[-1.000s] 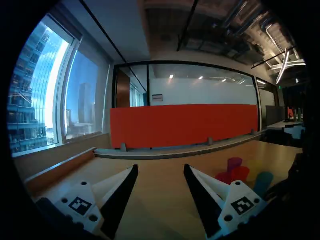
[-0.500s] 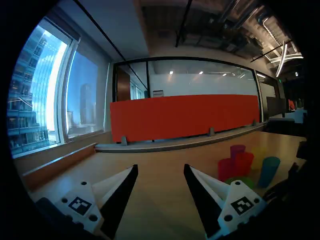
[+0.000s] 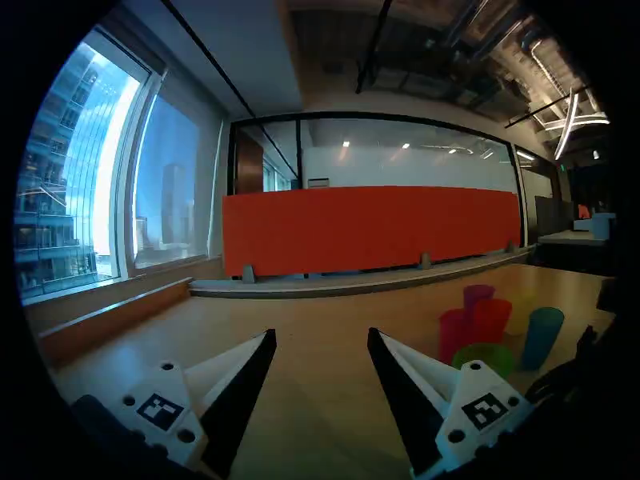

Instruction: Pour water

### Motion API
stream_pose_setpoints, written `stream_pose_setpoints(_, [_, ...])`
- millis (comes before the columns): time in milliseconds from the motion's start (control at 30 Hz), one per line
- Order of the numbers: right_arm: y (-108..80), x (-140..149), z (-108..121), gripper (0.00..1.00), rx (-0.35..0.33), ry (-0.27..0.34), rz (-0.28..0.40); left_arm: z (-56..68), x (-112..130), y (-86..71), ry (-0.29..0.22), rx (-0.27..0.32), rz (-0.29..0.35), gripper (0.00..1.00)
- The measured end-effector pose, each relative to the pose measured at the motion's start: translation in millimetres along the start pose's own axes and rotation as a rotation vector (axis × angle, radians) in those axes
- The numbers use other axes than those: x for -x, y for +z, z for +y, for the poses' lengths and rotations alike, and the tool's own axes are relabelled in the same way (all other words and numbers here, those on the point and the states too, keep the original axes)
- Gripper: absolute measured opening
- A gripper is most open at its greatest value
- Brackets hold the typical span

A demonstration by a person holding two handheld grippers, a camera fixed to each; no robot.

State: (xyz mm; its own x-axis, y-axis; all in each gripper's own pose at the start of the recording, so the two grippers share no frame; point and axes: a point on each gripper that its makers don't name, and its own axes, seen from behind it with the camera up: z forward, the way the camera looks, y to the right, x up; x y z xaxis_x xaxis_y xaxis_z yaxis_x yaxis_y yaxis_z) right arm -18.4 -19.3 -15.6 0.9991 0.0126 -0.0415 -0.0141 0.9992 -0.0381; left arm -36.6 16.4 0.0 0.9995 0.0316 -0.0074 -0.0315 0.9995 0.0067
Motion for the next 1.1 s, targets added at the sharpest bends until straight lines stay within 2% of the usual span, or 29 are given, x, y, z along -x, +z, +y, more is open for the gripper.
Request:
stream_pose_setpoints(700, [-6.2, 0.4, 9.6, 1.0, 0.019, 0.009, -0.003, -5.2, 4.1, 1.9, -0.045, 0.005, 0.001, 0.84])
stream_pose_setpoints(1100, [-11.2, -0.7, 10.9, 1.0, 0.026, 0.007, -0.003, -8.3, 4.2, 1.2, -0.047, 0.0, 0.0, 0.84])
